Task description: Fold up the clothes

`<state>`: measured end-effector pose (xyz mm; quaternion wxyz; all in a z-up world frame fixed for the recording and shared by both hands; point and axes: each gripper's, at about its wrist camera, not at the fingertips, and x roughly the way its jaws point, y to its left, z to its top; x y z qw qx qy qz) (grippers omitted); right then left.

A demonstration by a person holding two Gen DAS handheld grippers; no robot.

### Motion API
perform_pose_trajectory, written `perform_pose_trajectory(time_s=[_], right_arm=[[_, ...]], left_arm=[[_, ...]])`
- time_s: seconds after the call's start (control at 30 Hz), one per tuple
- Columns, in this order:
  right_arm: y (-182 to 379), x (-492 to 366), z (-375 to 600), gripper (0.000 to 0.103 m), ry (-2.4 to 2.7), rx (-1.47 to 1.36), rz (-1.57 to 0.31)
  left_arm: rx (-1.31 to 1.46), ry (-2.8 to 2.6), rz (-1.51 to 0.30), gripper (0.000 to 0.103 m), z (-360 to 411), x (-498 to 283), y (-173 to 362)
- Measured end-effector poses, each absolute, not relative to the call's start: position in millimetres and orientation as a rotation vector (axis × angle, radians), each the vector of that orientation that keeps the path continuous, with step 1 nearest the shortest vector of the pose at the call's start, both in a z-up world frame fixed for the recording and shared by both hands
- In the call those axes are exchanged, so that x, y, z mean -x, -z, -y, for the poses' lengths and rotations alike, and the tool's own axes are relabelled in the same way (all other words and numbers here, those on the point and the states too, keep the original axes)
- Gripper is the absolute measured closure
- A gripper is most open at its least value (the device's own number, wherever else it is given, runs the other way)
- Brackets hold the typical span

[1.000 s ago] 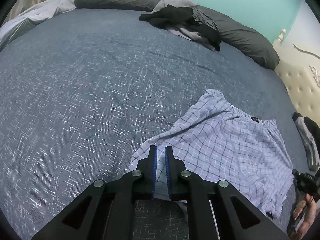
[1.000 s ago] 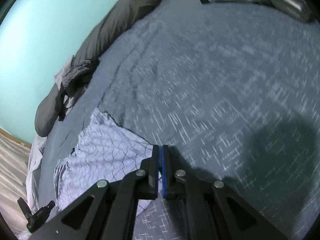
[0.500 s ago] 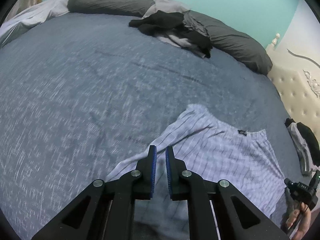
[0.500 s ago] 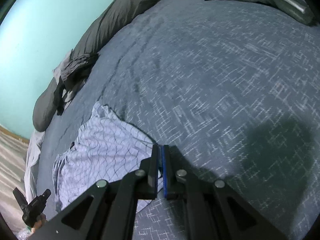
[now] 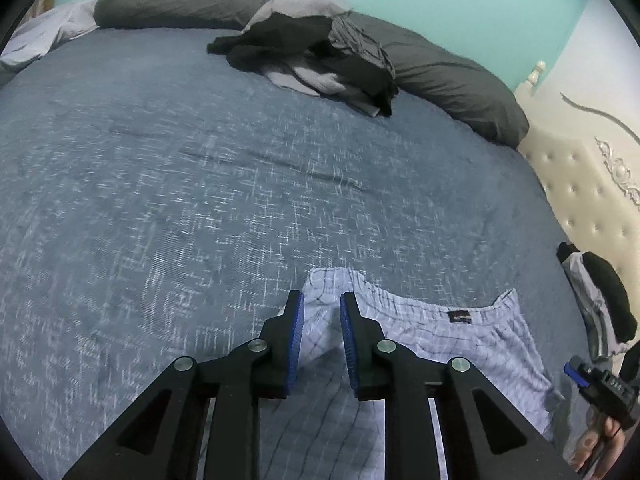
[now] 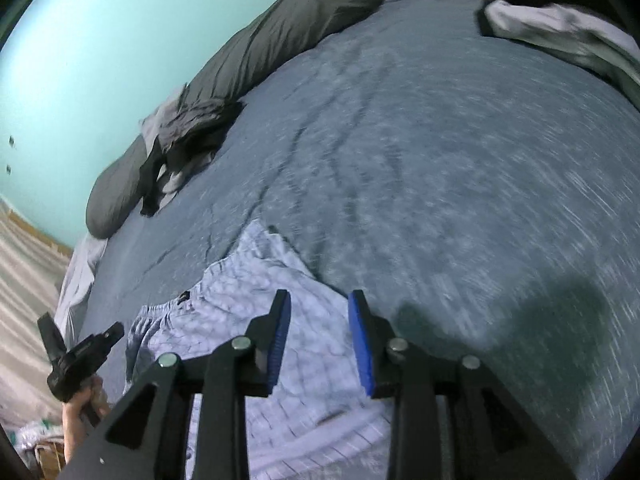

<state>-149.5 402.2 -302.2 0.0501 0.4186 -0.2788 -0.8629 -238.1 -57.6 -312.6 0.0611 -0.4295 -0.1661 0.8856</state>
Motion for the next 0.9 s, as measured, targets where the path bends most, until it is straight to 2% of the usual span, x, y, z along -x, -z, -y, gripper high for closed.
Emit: perform_pose_trajectory(time_s=[0.17,0.43,0.67,0.9], right_arm=[[298,192,-374,0.073,2.584,-1.335,0.702],[304,250,-345,0.073,2.535,-1.413,0.589],[314,279,-326,0.073,2.526,-1.479,0.479],[327,287,-314,0.073,2.519,-1.522,0.419]], left_arm=[[1.312,-2.666,0.525,0.083,56,251,320],[1.339,-2.667,0.489,0.083,55,256,331],[1.323,-2.662,0.480,0.093,56,250,329],[1.283,-2.694,0.455,0.095,62,239,319]])
